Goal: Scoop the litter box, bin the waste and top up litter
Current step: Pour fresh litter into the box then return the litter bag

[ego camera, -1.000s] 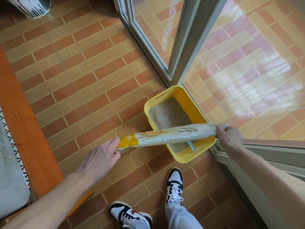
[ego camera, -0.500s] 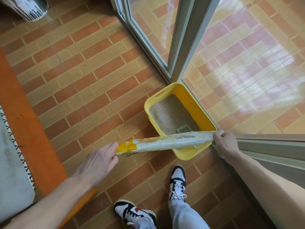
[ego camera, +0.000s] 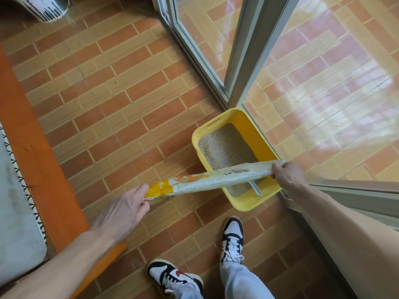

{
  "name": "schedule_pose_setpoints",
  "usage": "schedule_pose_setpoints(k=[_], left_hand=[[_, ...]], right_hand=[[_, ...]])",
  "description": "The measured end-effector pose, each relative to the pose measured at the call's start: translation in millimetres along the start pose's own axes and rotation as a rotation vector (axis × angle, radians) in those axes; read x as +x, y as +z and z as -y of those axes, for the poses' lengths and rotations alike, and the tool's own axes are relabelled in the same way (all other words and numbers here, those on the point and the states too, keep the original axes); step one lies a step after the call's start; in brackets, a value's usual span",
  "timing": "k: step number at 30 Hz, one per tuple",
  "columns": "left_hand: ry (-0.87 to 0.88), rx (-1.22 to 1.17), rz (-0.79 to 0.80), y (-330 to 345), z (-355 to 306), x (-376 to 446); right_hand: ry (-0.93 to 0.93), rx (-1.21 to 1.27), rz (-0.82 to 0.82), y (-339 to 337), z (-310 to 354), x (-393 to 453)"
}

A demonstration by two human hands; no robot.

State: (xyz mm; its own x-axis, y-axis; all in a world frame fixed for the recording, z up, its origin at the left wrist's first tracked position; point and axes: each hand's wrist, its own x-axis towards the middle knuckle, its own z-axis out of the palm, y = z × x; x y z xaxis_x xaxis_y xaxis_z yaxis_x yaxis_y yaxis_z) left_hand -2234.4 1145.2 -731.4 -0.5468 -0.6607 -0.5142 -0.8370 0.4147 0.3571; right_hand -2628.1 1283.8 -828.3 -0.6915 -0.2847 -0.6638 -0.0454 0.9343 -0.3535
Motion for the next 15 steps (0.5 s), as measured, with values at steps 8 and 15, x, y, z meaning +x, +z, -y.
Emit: schedule_pose_setpoints(k=[8,15], left_hand=[[-0.072,0.043,-0.049,15,32,15],[-0.103,-0.076,-0.09,8,18,25]], right_hand=[[-0.25,-0.018,0.003,-7,49,10],[-0.232,-0.019,-0.054,-4,84,36]])
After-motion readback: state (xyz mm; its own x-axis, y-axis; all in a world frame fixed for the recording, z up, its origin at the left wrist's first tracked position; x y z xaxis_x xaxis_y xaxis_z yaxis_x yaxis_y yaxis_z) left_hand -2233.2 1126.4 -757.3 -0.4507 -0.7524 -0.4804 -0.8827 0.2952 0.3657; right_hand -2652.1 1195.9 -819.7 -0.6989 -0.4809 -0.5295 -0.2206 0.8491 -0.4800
